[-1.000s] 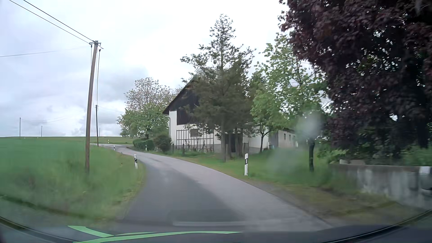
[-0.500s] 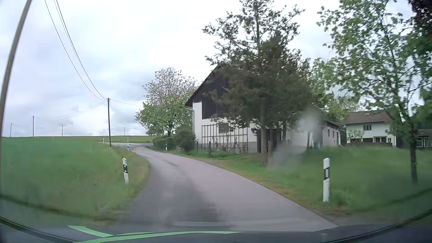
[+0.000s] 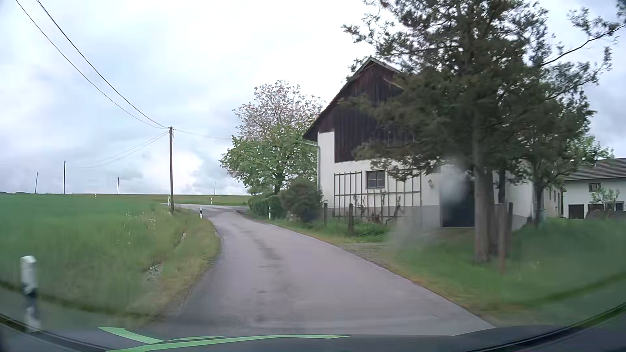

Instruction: Follow the waypoints while adhering to traffic rules and regulations

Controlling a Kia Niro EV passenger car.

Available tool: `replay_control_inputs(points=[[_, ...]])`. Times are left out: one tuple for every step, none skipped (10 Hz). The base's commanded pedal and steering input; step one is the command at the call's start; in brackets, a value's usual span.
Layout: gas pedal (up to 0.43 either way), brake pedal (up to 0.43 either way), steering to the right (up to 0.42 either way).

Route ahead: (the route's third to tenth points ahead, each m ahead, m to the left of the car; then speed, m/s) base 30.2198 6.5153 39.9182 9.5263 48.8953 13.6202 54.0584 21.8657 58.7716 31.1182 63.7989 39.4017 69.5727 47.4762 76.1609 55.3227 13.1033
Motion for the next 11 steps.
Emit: replay_control_inputs(points=[[0.0,0.0,-0.07],[0.0,0.0,-0.071],[0.0,0.0,-0.071],[0.0,0.0,-0.071],[0.0,0.0,-0.071],[0.0,0.0,-0.07],[0.0,0.0,-0.068],[0.0,0.0,-0.064],[0.0,0.0,-0.059],[0.0,0.0,-0.056],[0.0,0.0,-0.055]])
